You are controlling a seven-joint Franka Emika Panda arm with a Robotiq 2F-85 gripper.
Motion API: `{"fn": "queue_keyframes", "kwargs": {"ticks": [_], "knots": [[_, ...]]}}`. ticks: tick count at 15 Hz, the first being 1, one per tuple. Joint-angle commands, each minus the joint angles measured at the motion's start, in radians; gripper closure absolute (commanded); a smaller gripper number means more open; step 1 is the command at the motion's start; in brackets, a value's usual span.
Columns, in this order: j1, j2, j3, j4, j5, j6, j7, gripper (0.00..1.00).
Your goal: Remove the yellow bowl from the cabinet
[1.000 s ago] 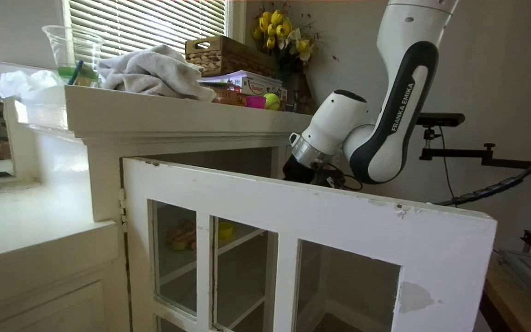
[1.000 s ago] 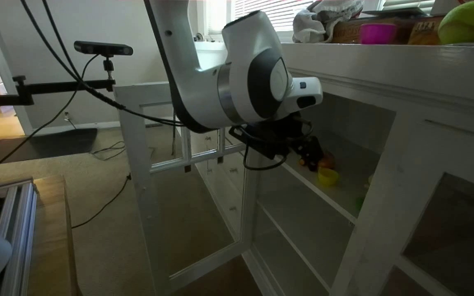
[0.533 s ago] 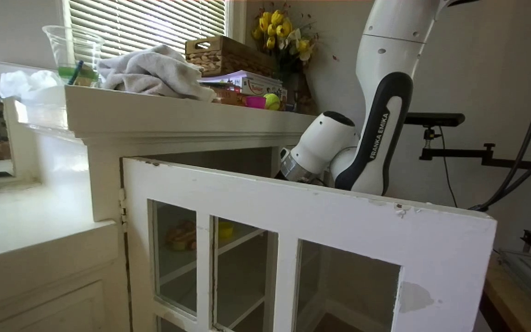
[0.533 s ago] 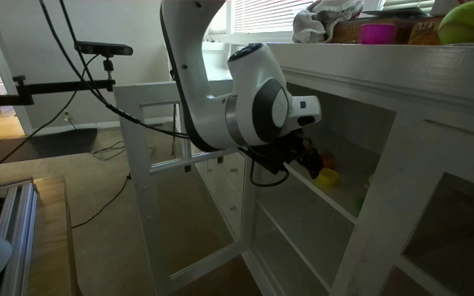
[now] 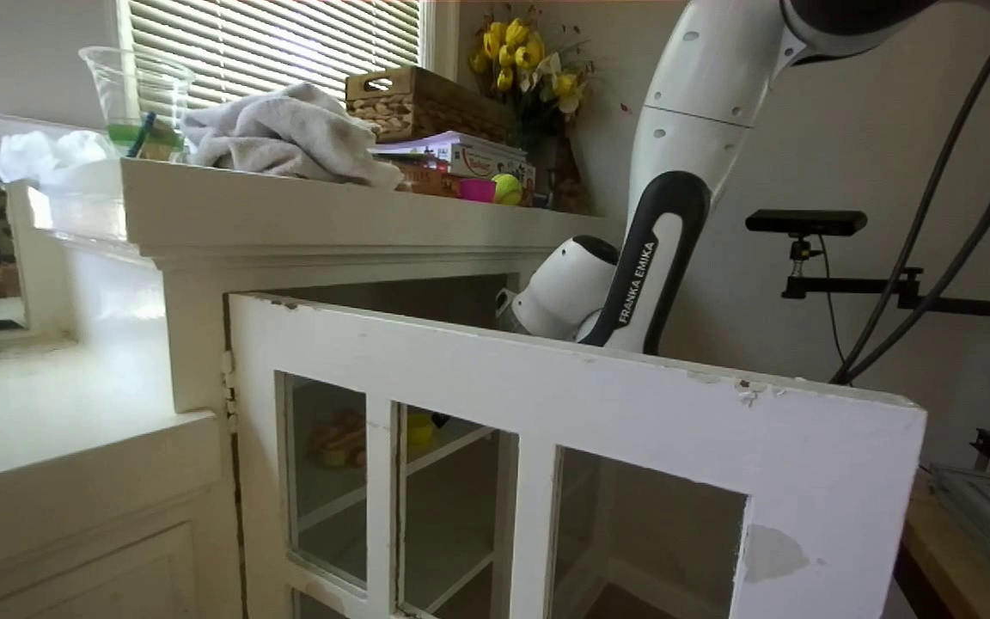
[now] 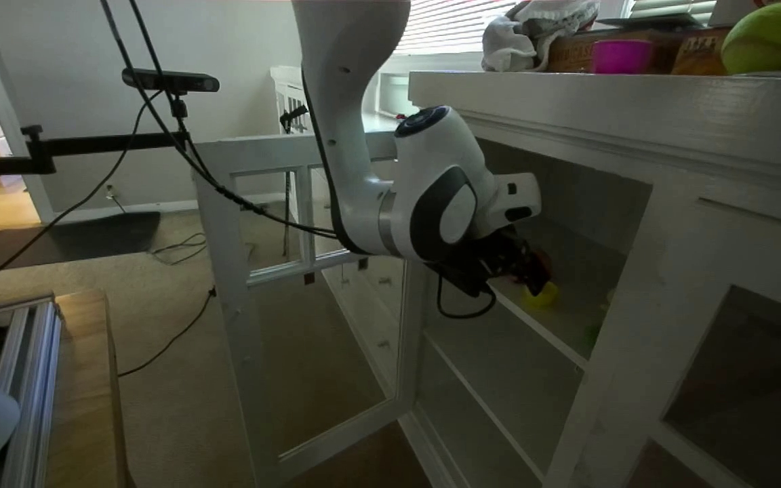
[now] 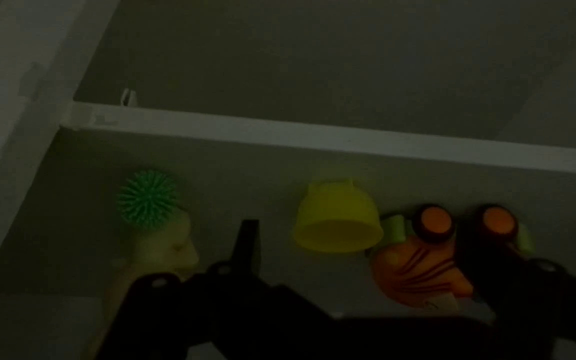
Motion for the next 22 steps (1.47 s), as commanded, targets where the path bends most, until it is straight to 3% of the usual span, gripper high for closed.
{"fn": "queue_keyframes", "kwargs": {"ticks": [1, 7, 18, 22], "knots": [[-0.066, 0.058, 0.096, 0.091, 0.138, -0.001, -0.163, 0.00], [-0.113, 0.111, 0.151, 0.179, 0.189, -0.013, -0.254, 0.00], [-0.145, 0.186, 0.163, 0.287, 0.186, -0.049, -0.278, 0.00], [-0.173, 0.202, 0.198, 0.313, 0.162, -0.069, -0.283, 0.00]]}}
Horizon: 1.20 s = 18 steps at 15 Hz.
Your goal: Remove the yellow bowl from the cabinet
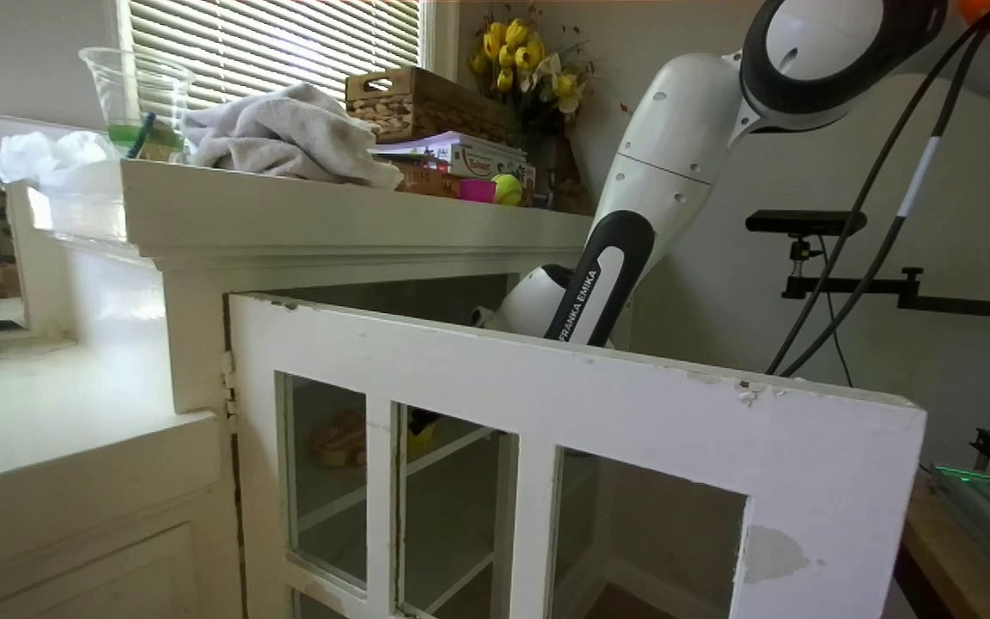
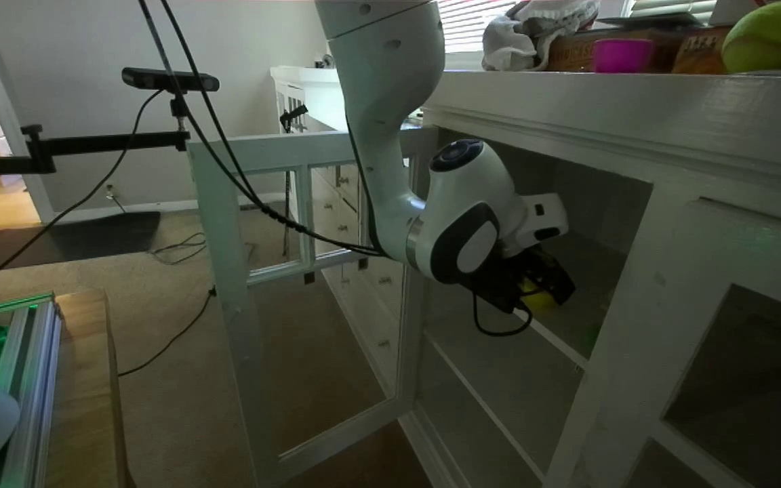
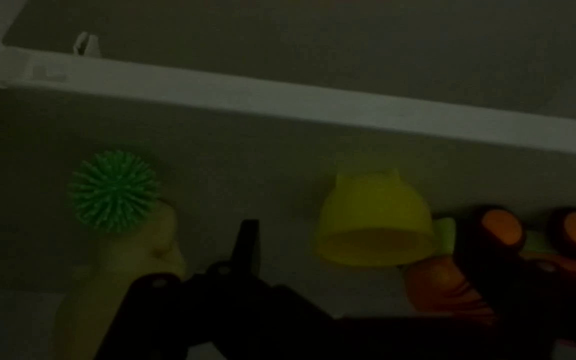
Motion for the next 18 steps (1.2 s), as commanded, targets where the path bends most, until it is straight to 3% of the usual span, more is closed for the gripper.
{"fn": "queue_keyframes", "kwargs": {"ticks": [1, 9, 10, 11, 16, 18], "knots": [[-0.035, 0.038, 0.051, 0.061, 0.014, -0.025, -0.045, 0.00], [-0.053, 0.065, 0.074, 0.112, 0.011, -0.030, -0.060, 0.00], [-0.054, 0.069, 0.073, 0.118, 0.010, -0.027, -0.062, 0.25], [-0.056, 0.073, 0.074, 0.124, 0.007, -0.024, -0.064, 0.26], [-0.063, 0.085, 0.081, 0.149, 0.003, -0.027, -0.072, 0.62], [-0.064, 0.091, 0.081, 0.158, 0.002, -0.026, -0.077, 0.64]]}}
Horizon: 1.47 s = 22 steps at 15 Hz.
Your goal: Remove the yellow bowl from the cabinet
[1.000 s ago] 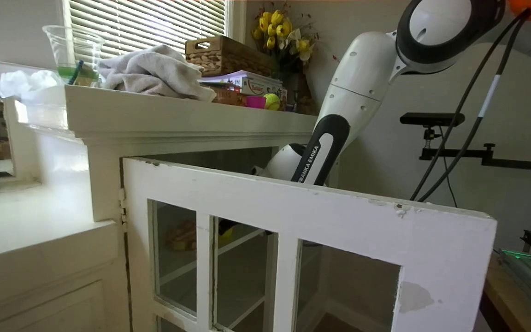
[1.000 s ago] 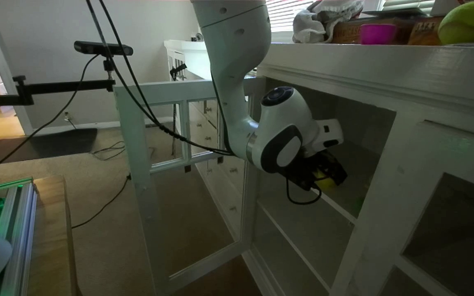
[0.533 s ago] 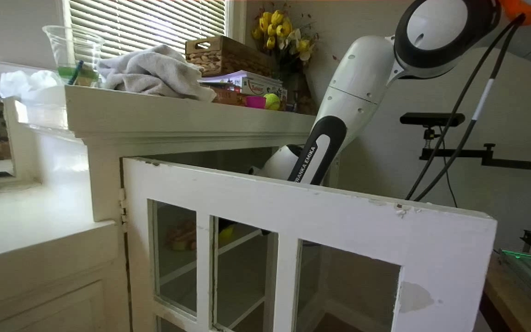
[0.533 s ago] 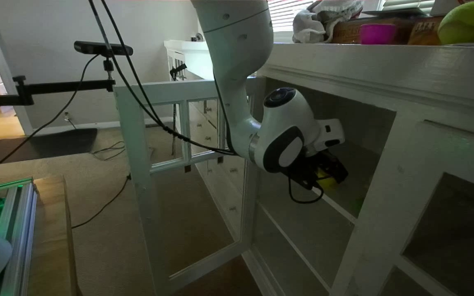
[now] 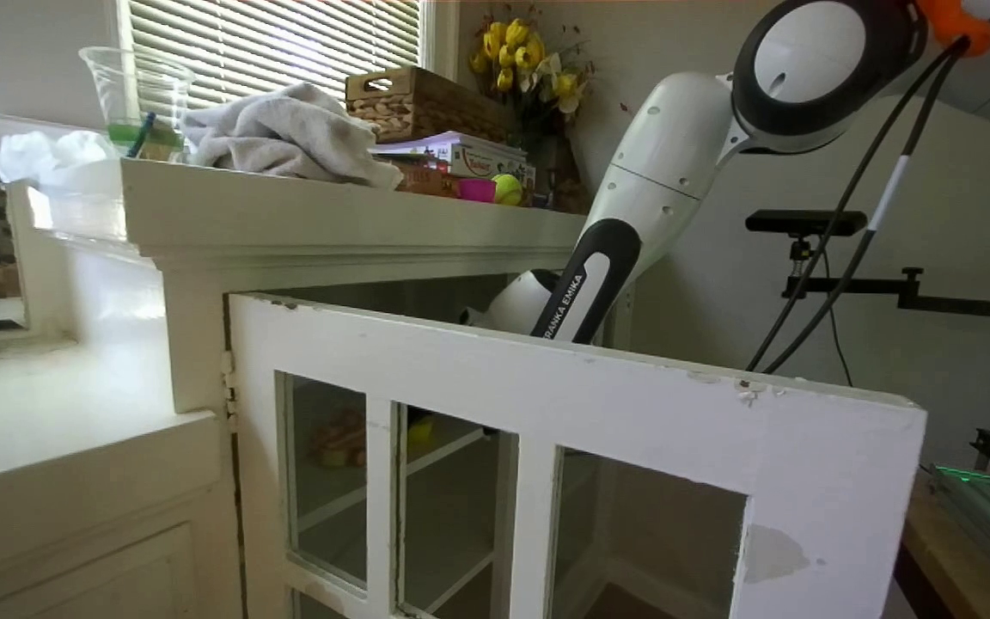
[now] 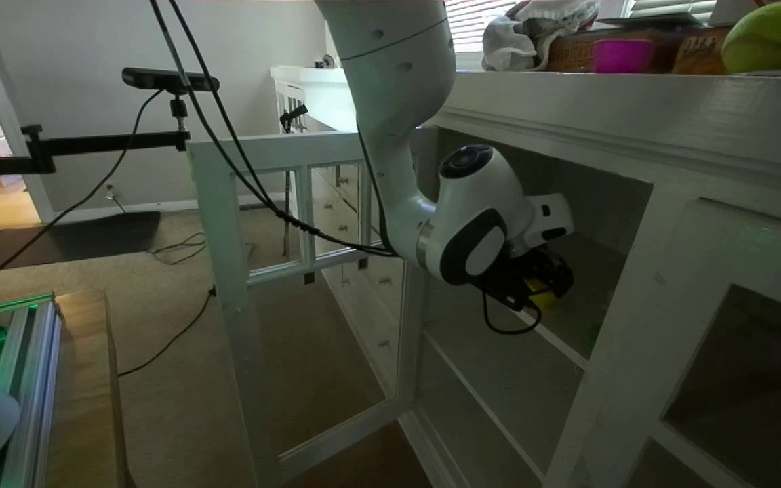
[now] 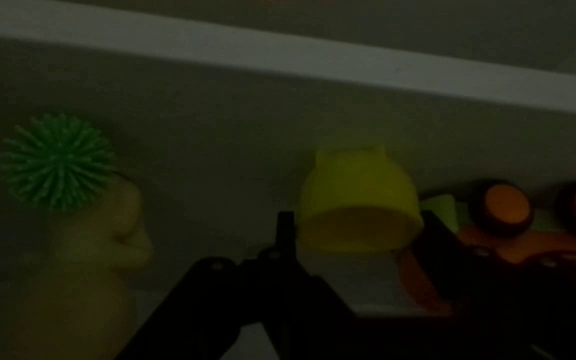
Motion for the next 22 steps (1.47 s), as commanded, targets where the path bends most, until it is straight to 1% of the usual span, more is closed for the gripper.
{"fn": "queue_keyframes", "kwargs": {"ticks": [1, 4, 6, 9, 10, 15, 21, 22], "knots": [[-0.015, 0.034, 0.018, 0.052, 0.003, -0.014, -0.034, 0.64], [0.000, -0.005, 0.006, 0.010, 0.019, -0.021, -0.032, 0.65], [0.014, -0.053, -0.008, -0.053, 0.034, -0.027, -0.027, 0.65], [0.019, -0.134, -0.018, -0.167, 0.033, 0.005, -0.029, 0.65], [0.022, -0.175, -0.022, -0.219, 0.039, 0.017, -0.026, 0.65], [-0.014, -0.371, 0.020, -0.458, 0.009, -0.016, -0.018, 0.65], [-0.040, -0.591, 0.049, -0.765, -0.015, -0.015, -0.020, 0.65], [-0.045, -0.630, 0.056, -0.810, -0.017, -0.031, -0.016, 0.65]]}}
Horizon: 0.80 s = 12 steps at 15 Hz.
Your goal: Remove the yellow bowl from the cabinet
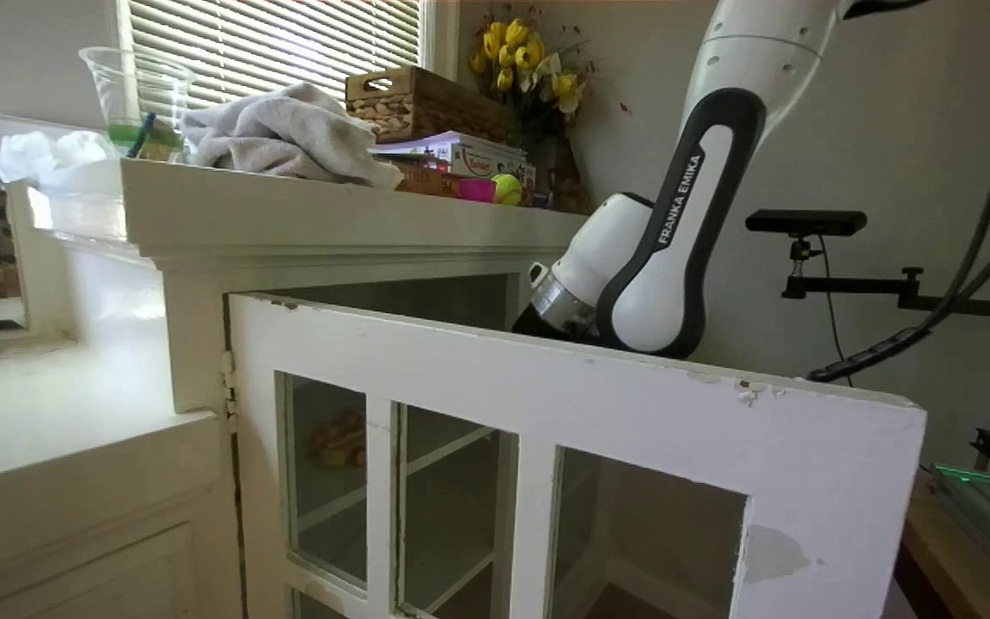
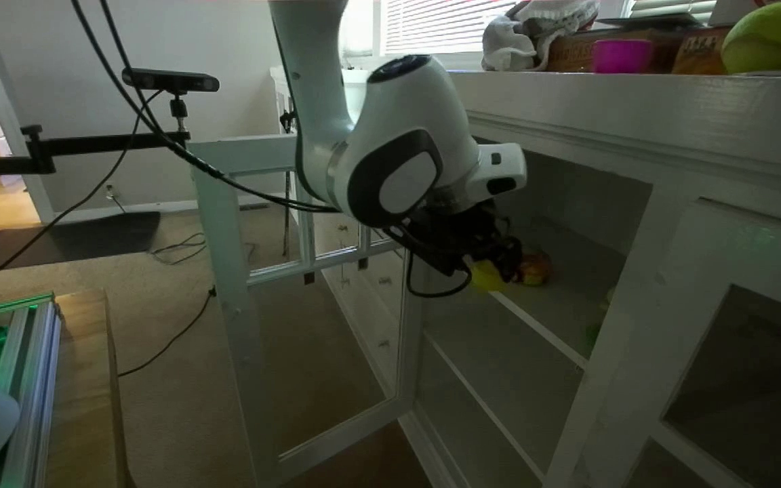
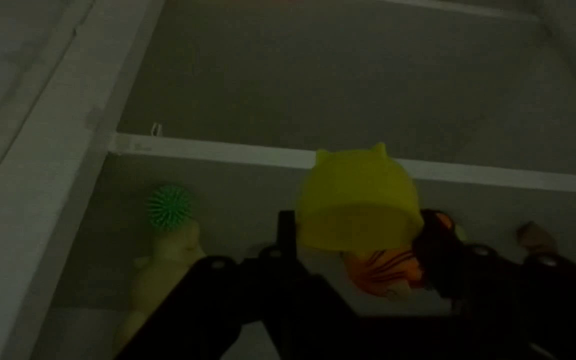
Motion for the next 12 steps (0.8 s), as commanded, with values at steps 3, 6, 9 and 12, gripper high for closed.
{"fn": "queue_keyframes", "kwargs": {"ticks": [3, 6, 9, 12], "knots": [[-0.038, -0.287, 0.048, -0.285, -0.017, -0.107, -0.003, 0.65], [-0.086, -0.441, 0.114, -0.356, -0.078, -0.242, 0.011, 0.65], [-0.174, -0.545, 0.271, -0.368, -0.091, -0.368, 0.004, 0.65], [-0.187, -0.586, 0.402, -0.326, 0.059, -0.436, -0.071, 0.65]]}}
